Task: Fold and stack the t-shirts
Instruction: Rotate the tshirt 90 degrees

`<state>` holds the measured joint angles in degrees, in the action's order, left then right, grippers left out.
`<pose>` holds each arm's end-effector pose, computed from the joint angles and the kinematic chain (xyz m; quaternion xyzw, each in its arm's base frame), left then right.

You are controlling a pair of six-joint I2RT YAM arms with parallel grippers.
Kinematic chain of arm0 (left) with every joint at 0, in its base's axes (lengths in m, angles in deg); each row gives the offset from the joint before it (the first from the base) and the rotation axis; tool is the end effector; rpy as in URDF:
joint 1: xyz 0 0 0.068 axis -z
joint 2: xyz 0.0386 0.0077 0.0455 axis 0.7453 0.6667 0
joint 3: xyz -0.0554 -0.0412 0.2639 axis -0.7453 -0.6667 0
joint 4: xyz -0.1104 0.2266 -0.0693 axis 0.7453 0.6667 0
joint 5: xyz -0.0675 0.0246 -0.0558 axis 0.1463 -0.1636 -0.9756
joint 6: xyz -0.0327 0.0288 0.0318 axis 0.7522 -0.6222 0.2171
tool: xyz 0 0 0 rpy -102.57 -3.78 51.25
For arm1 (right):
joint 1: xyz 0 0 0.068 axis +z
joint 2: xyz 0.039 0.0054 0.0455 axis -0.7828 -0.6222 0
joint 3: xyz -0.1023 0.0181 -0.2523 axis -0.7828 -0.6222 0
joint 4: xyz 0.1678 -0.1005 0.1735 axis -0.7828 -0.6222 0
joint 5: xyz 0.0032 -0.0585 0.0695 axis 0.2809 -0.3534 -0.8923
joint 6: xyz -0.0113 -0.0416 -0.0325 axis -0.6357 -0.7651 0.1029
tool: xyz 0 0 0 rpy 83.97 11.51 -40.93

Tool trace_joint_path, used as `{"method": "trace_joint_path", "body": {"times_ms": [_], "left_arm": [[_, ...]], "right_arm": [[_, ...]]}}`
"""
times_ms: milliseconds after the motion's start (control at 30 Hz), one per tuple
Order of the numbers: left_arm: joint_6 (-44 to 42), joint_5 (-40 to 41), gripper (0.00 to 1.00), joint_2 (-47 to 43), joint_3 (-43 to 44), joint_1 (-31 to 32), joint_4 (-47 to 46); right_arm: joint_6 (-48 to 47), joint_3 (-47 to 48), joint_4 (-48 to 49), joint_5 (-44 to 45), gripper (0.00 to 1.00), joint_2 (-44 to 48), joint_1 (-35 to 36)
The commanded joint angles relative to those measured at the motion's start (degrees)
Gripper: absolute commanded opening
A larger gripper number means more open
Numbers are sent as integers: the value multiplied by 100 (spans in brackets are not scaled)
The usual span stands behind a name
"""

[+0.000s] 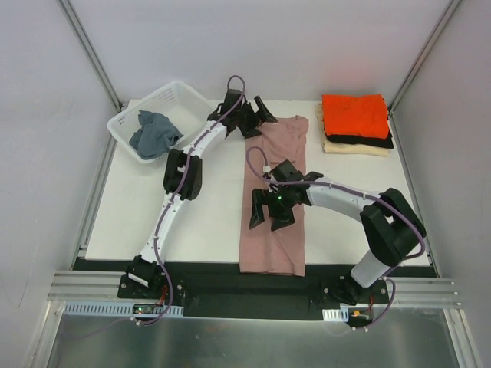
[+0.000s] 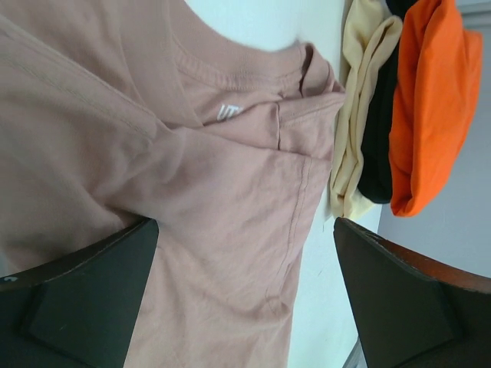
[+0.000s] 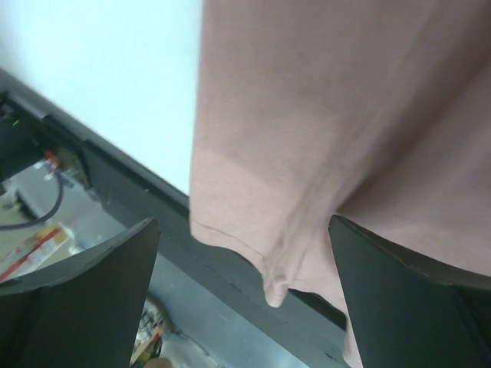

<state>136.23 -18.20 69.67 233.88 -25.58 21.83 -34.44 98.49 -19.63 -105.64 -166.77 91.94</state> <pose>0.5603 -0.2505 0.1671 -0.0885 0.8251 -0.4712 0.2989 0.2308 0.2192 0.1789 -0.2452 0.9074 0.3282 0.0942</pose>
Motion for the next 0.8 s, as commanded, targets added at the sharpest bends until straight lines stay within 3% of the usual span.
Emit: {"method": "trace_joint_path", "body": {"times_ms": [0,200,300,433,600,700,767], "left_arm": [[119,111,99,-143,49,-204,-456],[-469,-267,100,-1363,-573,-204,-457],[-1022,-233,99,-2757,-1504,-169,-448],[-1743,-110,99,-4298,-3284,-90,-413],[-2043,179,99,-6430,-5335,68,-412],[-2333,1205,99,-7451,-7055,487,-421],[-2273,1446,99,-7832,-7647,621,-413]], "right_arm": [[-150,373,-1131,1395,97,496,9],[-255,724,-1598,2239,96,672,1],[-361,1084,-1731,2574,97,400,1],[-458,1682,-1793,2811,97,-179,-113],[-545,2446,-1863,2847,97,-1206,-447],[-633,2930,-1907,3110,97,-1638,-579],[-686,3316,-1951,3215,97,-2095,-684]]}}
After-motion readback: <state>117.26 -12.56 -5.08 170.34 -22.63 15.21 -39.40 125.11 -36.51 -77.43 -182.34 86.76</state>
